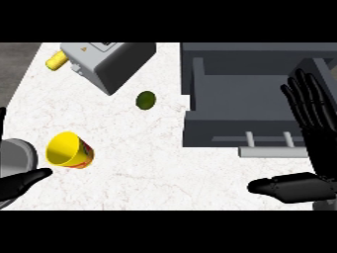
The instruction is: Pick up the cup, place it into the drawer and close the drawer
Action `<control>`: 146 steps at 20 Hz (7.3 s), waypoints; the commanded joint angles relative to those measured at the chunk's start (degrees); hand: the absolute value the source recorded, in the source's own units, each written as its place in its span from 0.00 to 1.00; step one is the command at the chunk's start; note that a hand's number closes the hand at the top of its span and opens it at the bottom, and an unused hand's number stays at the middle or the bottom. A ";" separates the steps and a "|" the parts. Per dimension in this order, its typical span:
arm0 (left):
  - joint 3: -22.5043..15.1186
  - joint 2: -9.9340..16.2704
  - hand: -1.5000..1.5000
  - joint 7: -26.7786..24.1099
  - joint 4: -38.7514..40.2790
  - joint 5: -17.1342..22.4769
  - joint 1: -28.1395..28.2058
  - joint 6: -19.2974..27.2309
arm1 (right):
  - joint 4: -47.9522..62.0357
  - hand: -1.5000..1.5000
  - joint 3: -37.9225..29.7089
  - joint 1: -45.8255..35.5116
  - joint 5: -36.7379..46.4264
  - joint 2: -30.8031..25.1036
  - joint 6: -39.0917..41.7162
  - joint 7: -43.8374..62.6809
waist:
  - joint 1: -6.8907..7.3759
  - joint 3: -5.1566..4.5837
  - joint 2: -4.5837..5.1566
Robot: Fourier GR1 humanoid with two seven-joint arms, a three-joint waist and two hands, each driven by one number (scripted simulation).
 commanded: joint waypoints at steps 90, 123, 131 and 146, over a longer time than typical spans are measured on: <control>-0.99 -3.56 1.00 -53.73 76.69 -10.88 -47.65 -8.23 | 9.30 0.00 -10.78 -9.26 -4.09 -5.15 5.61 0.13 | 0.35 0.13 -0.58; -30.28 -5.39 1.00 -13.86 94.79 2.00 -81.92 13.96 | 11.47 0.00 -6.65 -15.00 -2.87 -3.68 6.40 -0.81 | -8.40 0.19 2.17; -33.63 -5.39 0.00 -16.39 94.50 5.27 -78.53 13.69 | 10.71 0.00 -5.39 -14.88 -4.61 -2.84 8.32 -2.28 | -12.45 0.19 3.06; -29.66 -5.39 0.00 -30.50 88.21 20.10 -75.17 15.78 | 11.39 1.00 9.34 -17.28 -11.66 -10.89 30.38 7.66 | -9.45 -0.05 1.87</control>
